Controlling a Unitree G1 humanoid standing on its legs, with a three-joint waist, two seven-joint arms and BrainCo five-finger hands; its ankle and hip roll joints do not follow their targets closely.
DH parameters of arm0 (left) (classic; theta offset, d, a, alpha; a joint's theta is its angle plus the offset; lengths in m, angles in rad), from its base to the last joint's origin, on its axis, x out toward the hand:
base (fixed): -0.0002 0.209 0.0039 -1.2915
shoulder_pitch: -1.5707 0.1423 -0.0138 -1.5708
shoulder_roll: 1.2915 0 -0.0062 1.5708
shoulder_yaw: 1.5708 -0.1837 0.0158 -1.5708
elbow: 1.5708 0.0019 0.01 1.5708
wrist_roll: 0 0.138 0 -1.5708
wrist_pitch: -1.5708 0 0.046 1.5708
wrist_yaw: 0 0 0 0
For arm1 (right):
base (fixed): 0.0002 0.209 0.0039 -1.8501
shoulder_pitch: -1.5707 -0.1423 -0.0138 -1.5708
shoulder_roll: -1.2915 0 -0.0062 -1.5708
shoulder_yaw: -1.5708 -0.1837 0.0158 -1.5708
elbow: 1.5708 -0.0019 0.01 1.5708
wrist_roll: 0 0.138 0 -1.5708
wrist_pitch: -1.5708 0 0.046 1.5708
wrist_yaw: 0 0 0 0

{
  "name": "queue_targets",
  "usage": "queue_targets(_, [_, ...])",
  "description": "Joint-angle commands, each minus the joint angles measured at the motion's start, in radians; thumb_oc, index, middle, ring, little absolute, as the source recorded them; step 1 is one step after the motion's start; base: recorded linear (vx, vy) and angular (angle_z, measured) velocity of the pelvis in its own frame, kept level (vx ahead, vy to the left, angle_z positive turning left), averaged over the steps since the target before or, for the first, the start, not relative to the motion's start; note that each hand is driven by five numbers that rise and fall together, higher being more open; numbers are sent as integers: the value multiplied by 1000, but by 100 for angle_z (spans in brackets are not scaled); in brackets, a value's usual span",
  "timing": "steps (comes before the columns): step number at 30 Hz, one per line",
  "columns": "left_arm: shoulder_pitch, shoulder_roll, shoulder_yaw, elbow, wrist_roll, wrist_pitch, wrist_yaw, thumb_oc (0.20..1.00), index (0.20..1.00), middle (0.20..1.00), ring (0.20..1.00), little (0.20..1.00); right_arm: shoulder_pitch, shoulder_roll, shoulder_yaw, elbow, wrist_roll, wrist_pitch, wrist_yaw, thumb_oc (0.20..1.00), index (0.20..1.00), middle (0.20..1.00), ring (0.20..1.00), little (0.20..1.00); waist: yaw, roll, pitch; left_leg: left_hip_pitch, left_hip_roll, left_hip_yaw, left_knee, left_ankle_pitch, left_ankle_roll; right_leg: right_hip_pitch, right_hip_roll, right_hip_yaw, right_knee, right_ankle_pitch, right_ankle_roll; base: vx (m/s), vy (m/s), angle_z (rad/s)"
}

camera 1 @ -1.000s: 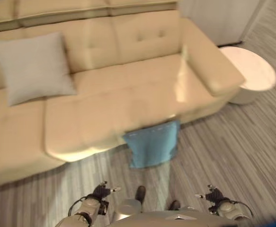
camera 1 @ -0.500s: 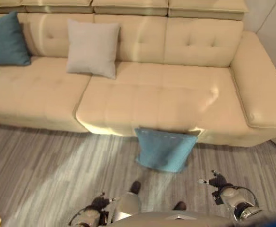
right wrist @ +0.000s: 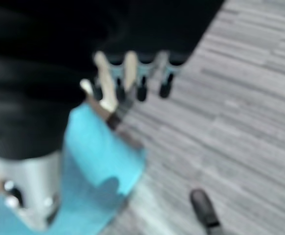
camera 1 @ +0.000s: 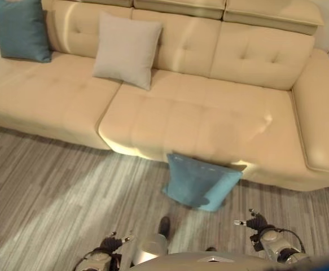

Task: Pick up all the scattered cushions and arrange them neatly on the sofa.

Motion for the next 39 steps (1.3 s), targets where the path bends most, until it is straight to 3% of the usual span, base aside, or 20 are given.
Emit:
queue_targets(1, [-38,38,10,56,20,1,-8,1000,1000,1000,1000,1000,-33,6,28,-23,-45,0,6,1000,1000,1000,1000,1000,5,-13,44,-29,-36,-94,107,-84,-24,-37,-46,93,114,82,78,10,236,-9])
queue_targets(4, [-39,43,11,58,5,-3,-7,1000,1000,1000,1000,1000,-34,7,22,-31,-41,-4,5,1000,1000,1000,1000,1000,-4,-5,42,-18,-48,-129,109,-90,-16,-62,-33,158,154,70,63,79,93,3])
queue_targets(6, [-40,42,12,59,-3,-7,-5,1000,1000,1000,1000,1000,-31,4,17,-27,-37,-3,5,1000,1000,1000,1000,1000,-5,-12,33,-14,-58,-157,102,-88,-23,-55,-27,172,80,68,62,139,-22,28])
queue_targets(8, [-44,49,7,71,6,-12,-1,1000,1000,1000,1000,1000,-37,-11,20,-6,-38,3,10,1000,1000,1000,1000,1000,-13,-27,34,-17,-58,-147,115,-100,-38,-48,-45,206,-72,117,69,142,-57,41])
queue_targets(10, [-40,40,12,72,4,-15,3,1000,1000,1000,1000,1000,-39,-7,20,-6,-35,4,5,1000,1000,1000,1000,1000,-6,-44,28,-18,-67,-146,108,-103,-40,-44,-51,201,-114,147,84,90,-10,22])
queue_targets(18, [-40,29,14,76,15,-19,8,1000,1000,1000,1000,1000,-14,-16,14,-2,-32,-2,-4,1000,1000,1000,1000,1000,-3,-42,8,-4,-50,-168,25,-65,-59,-26,-34,173,-165,157,92,71,-9,10])
queue_targets(26, [-33,25,14,72,22,-15,4,1000,1000,1000,1000,1000,-10,-5,29,-9,-36,-6,0,1000,1000,1000,1000,1000,20,-60,11,10,-49,-168,43,-87,-57,8,-32,169,-166,148,97,12,26,7])
queue_targets(29, [-31,35,21,71,22,-11,3,1000,1000,1000,1000,1000,-26,-1,32,-11,-41,-3,6,1000,1000,1000,1000,1000,24,-64,27,-1,-62,-164,91,-109,-43,-24,-50,180,-77,144,93,-66,91,-4])
queue_targets(30, [-39,42,19,70,16,-9,3,1000,1000,1000,1000,1000,-37,5,36,-14,-41,0,9,1000,1000,1000,1000,1000,20,-56,41,-8,-65,-178,113,-113,-35,-50,-58,189,-9,135,87,-64,136,-4])
queue_targets(33, [-43,46,18,69,9,-11,3,1000,1000,1000,1000,1000,-43,7,34,-21,-39,-2,9,1000,1000,1000,1000,1000,13,-46,52,-3,-69,-185,128,-122,-27,-68,-60,191,44,117,76,31,96,-3])
queue_targets(36, [-40,47,19,74,11,-13,1,1000,1000,1000,1000,1000,-31,8,42,-17,-36,-4,8,1000,1000,1000,1000,1000,15,-61,51,7,-75,-191,132,-131,-28,-79,-54,179,-40,157,72,111,11,6])
queue_targets(39, [-49,46,21,75,2,-15,2,1000,1000,1000,1000,1000,-39,7,40,-14,-36,0,6,1000,1000,1000,1000,1000,1,-57,58,21,-70,-211,129,-134,-29,-126,-41,200,-84,178,76,158,9,-1])
